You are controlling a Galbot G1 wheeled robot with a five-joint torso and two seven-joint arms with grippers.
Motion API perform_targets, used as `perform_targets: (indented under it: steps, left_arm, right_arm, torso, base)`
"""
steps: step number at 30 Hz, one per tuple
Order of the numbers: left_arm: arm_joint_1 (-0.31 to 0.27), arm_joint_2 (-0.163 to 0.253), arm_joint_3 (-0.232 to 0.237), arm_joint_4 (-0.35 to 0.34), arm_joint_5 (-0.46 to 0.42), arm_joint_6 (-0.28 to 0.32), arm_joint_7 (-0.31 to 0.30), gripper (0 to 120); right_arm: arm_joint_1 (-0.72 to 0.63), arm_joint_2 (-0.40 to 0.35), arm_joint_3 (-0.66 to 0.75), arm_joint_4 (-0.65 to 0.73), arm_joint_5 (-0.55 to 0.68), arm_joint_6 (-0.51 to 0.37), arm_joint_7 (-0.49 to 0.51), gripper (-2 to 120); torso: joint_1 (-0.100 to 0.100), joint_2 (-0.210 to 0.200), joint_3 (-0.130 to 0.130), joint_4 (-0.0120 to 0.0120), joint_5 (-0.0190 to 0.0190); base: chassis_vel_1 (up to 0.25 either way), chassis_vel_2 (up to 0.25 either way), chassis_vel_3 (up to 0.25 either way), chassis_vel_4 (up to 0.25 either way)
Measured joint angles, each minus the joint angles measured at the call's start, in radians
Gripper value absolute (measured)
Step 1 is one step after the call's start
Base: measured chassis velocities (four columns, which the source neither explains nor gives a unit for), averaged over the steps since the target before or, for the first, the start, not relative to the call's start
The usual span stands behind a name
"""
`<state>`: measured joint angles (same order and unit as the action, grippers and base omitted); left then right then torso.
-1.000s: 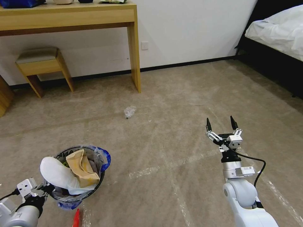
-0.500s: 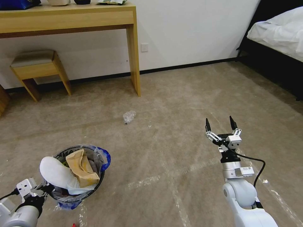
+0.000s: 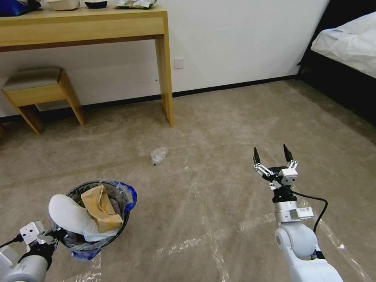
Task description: Pick up the trash bin and place the garbage on the floor into it.
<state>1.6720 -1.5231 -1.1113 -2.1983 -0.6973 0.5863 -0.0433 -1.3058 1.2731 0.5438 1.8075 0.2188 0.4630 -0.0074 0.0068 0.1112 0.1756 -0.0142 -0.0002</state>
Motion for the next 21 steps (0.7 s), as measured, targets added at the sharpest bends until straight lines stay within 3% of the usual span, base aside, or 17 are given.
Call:
perform_targets:
  steps: [21]
  left_arm:
    - [-0.011, 0.001, 0.0, 0.011, 0.0, 0.0, -0.003, 1]
  right_arm:
    - [0.011, -0.001, -0.004, -0.015, -0.002, 0.0, 0.001, 100]
  torso:
    - [0.0, 0.0, 0.0, 0.0001, 0.0003]
  base:
    - [-0.162, 0.158, 0.153, -0.158]
